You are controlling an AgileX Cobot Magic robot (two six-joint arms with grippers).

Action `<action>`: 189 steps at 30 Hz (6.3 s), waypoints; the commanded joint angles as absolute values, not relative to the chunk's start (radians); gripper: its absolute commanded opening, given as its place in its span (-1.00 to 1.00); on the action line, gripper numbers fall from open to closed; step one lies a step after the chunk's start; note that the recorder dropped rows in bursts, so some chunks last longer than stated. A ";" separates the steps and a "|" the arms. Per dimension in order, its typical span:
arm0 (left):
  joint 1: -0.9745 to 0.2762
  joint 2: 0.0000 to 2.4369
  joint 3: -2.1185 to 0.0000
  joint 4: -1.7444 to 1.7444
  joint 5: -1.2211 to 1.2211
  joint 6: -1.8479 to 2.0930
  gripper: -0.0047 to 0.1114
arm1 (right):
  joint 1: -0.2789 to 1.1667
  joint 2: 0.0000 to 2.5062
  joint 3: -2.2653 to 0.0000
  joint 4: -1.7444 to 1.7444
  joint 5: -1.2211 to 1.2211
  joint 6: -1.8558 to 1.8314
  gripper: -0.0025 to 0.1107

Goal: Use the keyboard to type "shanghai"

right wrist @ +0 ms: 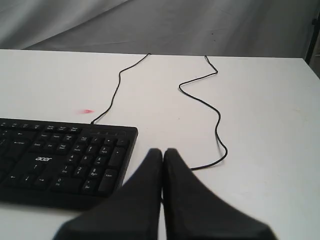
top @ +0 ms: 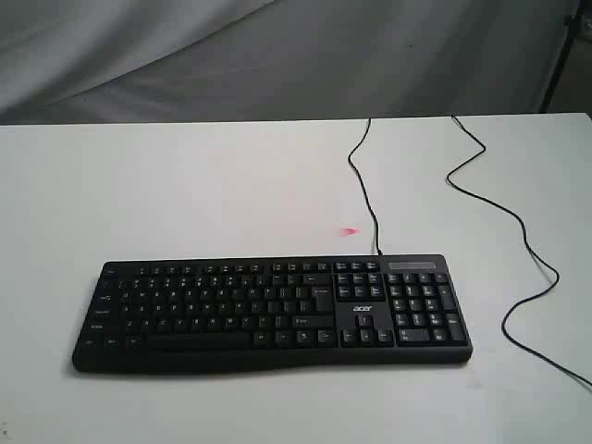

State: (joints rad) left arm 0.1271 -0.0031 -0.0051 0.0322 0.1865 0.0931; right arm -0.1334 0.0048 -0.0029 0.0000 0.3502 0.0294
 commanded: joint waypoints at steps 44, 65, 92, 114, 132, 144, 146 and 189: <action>0.123 0.000 0.000 0.032 0.184 0.090 -0.91 | -0.141 0.000 0.000 -0.008 -0.595 0.310 -0.96; 0.123 0.000 0.000 0.032 0.184 0.090 -0.91 | -0.139 0.685 -1.065 -0.578 0.106 0.567 -0.96; 0.123 0.000 0.000 0.032 0.184 0.090 -0.91 | -0.139 1.387 -1.364 0.523 0.891 -0.973 -0.96; 0.123 0.000 0.000 0.032 0.184 0.090 -0.91 | 0.137 1.520 -1.270 0.911 0.874 -1.358 -0.96; 0.123 0.000 0.000 0.032 0.184 0.090 -0.91 | 0.375 1.790 -1.270 1.094 0.780 -1.601 -0.96; 0.123 0.000 0.000 0.032 0.184 0.090 -0.91 | 0.435 1.825 -1.270 1.146 0.737 -1.642 -0.96; 0.123 0.000 0.000 0.032 0.184 0.090 -0.91 | 0.435 1.825 -1.270 1.148 0.737 -1.642 -0.96; 0.123 0.000 0.000 0.032 0.184 0.090 -0.91 | 0.539 2.179 -1.597 1.070 0.604 -1.502 -0.96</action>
State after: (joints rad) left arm 0.1271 -0.0031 -0.0051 0.0322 0.1865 0.0931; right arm 0.5347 2.1680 -1.5758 1.0817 0.5963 -1.5135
